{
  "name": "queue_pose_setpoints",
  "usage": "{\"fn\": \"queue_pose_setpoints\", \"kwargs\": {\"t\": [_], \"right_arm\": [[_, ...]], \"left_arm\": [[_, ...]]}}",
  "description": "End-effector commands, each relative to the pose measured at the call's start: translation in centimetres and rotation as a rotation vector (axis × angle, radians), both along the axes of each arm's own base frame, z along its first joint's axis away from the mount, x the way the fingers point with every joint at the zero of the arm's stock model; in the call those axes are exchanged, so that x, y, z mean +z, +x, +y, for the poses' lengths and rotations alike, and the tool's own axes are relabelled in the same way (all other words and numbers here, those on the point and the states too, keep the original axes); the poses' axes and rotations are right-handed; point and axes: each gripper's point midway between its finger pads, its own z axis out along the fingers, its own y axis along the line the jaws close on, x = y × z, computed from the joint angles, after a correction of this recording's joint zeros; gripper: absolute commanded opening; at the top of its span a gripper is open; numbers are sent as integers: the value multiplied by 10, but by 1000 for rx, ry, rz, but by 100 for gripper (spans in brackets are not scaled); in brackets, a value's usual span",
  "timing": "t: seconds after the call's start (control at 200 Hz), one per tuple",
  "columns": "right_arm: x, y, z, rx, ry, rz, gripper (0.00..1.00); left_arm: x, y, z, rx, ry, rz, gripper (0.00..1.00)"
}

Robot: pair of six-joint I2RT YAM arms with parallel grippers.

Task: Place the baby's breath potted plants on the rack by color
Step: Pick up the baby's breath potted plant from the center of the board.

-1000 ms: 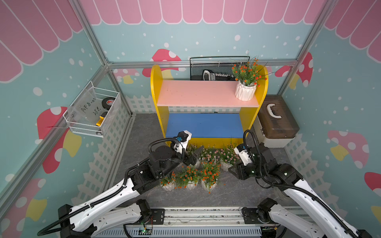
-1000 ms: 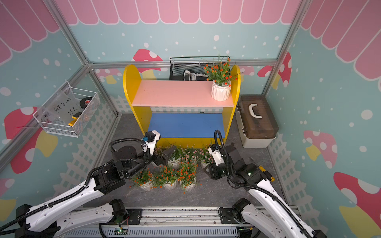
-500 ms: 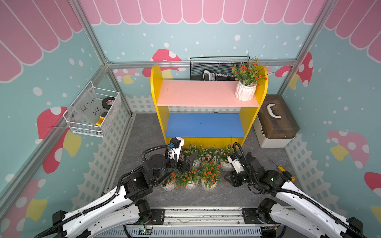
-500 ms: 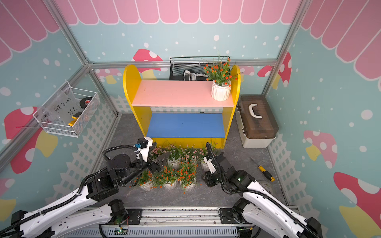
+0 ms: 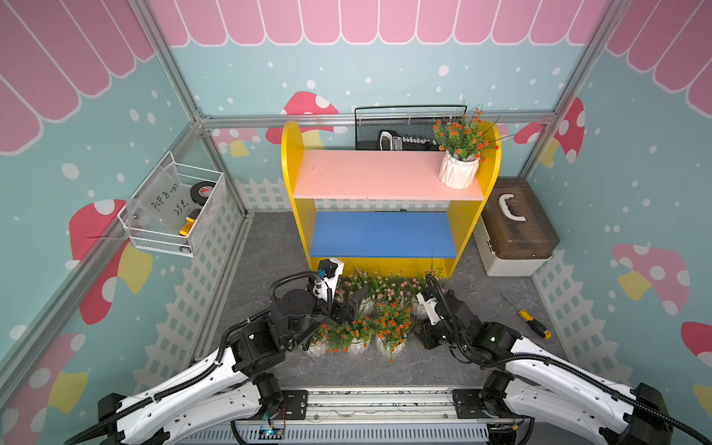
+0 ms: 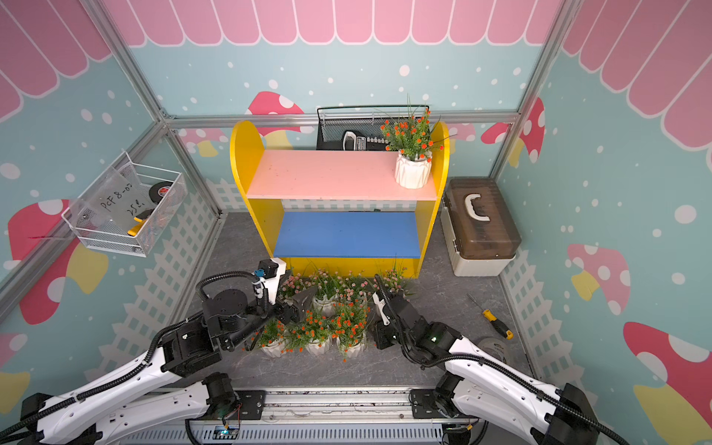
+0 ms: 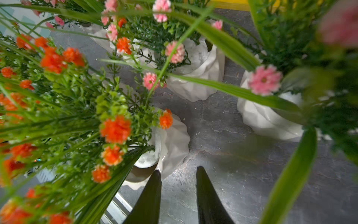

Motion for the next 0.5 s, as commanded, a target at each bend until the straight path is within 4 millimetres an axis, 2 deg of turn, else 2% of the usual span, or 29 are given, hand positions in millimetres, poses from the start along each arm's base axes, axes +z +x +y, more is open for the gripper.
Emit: {"fn": "queue_pose_setpoints", "kwargs": {"t": [0.0,0.495], "right_arm": [[-2,6,5,-29,11,-13,29],[-15,8,17,-35,-41,-13,25]], "left_arm": [[1,1,2,19,-4,6,87],[-2,2,0,15,20,8,87]]}}
